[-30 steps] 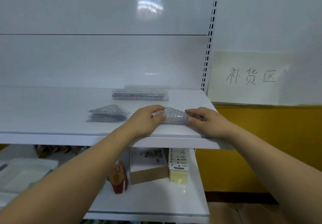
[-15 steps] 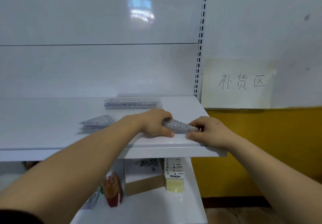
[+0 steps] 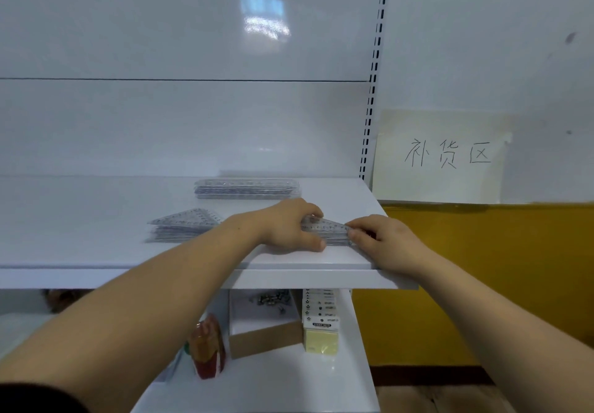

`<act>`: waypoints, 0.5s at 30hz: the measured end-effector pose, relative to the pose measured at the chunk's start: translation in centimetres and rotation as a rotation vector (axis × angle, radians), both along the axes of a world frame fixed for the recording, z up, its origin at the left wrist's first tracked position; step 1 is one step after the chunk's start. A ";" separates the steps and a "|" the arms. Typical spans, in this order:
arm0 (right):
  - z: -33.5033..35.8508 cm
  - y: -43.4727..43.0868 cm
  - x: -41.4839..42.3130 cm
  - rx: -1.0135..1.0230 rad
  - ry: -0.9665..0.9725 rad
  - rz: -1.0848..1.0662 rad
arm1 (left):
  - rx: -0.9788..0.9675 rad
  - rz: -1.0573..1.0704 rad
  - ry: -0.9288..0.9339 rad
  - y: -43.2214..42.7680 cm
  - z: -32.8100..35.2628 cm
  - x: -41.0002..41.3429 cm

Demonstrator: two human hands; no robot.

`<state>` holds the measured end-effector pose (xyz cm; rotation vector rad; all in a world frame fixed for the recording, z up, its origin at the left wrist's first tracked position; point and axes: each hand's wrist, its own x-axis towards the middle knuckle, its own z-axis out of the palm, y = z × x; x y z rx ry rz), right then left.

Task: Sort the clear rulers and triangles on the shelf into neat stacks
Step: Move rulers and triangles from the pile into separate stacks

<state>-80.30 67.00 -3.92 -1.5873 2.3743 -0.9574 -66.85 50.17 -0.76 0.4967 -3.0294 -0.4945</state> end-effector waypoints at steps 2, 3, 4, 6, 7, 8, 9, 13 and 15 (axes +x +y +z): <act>0.0 0.0 0.1 0.037 0.055 0.006 | 0.005 0.021 -0.029 0.0 0.1 0.0; 0.1 -0.1 0.1 0.052 0.072 0.007 | 0.008 0.027 -0.040 0.0 0.3 0.0; 0.1 -0.2 0.1 0.062 0.086 0.003 | 0.008 0.032 -0.048 0.1 0.4 -0.1; 0.2 -0.3 0.2 0.063 0.095 -0.014 | 0.020 0.038 -0.057 0.3 0.6 -0.2; 0.3 -0.4 0.3 0.058 0.095 -0.021 | 0.031 0.045 -0.060 0.3 0.7 -0.2; 0.3 -0.3 0.3 0.055 0.094 -0.026 | 0.032 0.053 -0.059 0.3 0.7 -0.1; 0.3 -0.2 0.4 0.052 0.085 -0.027 | 0.021 0.065 -0.055 0.3 0.6 0.1; 0.6 0.3 0.7 0.014 -0.061 -0.016 | 0.009 0.178 0.074 0.3 0.5 1.8; 0.9 0.3 0.5 0.041 -0.015 -0.020 | 0.048 0.258 0.155 0.5 -0.2 3.0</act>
